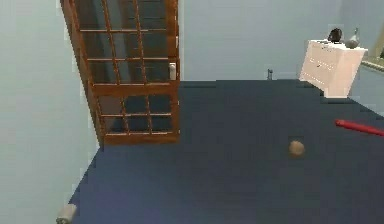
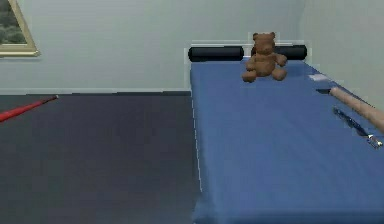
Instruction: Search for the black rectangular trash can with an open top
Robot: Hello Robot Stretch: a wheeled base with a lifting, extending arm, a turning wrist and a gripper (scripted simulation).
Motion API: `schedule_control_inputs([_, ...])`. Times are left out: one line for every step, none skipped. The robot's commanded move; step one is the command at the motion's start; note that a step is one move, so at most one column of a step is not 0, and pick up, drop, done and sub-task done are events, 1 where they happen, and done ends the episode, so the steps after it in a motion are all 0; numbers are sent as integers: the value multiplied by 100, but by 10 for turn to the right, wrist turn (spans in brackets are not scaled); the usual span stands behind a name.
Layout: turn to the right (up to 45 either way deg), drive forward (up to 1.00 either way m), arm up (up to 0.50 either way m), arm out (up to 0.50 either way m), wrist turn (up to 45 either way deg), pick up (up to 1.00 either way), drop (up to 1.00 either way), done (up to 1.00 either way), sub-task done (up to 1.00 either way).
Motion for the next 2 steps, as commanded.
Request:
schedule_control_inputs([90, 0, 0, 0, 0, 0, 0, 0, 0])
schedule_control_inputs([0, 100, 0, 0, 0, 0, 0, 0, 0])
